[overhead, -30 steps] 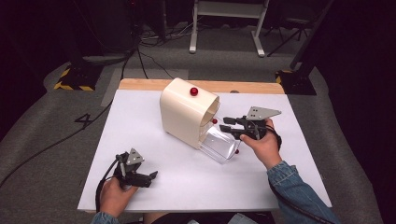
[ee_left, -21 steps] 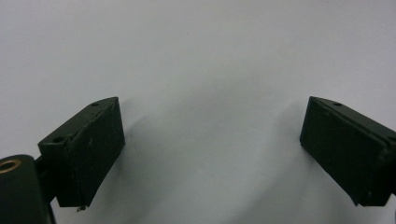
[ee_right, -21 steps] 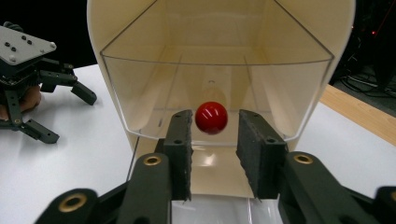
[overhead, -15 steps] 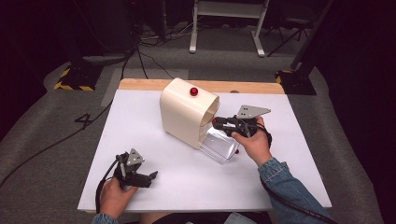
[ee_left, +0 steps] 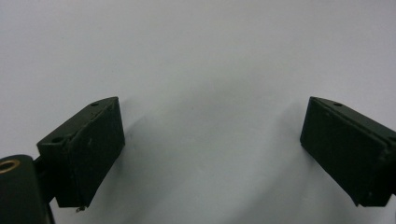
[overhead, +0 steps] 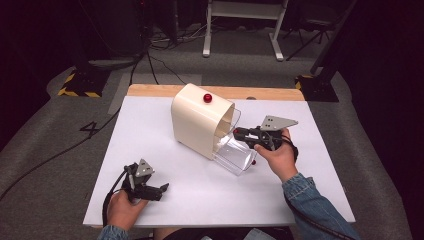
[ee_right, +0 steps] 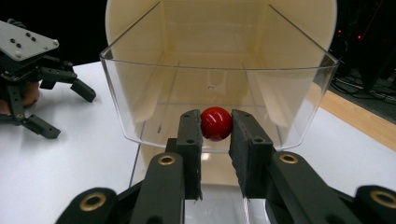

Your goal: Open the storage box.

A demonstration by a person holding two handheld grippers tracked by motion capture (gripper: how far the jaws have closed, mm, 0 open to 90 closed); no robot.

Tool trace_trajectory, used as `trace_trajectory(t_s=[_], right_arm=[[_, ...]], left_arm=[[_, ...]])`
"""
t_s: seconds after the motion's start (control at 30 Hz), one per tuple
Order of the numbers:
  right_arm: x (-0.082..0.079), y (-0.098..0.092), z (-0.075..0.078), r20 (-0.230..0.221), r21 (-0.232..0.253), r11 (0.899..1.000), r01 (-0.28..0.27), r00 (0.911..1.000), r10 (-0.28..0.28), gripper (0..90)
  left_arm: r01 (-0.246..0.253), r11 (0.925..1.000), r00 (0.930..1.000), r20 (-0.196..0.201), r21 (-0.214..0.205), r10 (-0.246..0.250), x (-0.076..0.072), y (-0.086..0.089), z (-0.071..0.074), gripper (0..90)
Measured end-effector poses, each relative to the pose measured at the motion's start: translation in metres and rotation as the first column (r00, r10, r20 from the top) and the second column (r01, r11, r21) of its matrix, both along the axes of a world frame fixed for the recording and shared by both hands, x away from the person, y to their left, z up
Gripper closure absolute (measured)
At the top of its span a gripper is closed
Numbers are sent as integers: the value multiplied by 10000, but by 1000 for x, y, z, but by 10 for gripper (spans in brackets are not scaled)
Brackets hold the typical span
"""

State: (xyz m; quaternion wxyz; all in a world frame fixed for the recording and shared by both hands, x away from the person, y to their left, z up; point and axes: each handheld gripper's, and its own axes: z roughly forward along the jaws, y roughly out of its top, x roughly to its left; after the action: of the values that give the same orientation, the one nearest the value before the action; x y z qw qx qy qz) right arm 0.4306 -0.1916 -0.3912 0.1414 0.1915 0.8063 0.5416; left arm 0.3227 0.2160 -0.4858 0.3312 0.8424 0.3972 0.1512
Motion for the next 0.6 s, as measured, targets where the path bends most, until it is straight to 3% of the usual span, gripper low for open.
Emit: trace_trajectory(t_s=[0.6], right_arm=[[-24, -45, 0, 75, -257, 9995, 156, 9999, -154, 742]], left_arm=[[-13, 10000, 10000, -5, -17, 12, 0, 0, 0, 67]])
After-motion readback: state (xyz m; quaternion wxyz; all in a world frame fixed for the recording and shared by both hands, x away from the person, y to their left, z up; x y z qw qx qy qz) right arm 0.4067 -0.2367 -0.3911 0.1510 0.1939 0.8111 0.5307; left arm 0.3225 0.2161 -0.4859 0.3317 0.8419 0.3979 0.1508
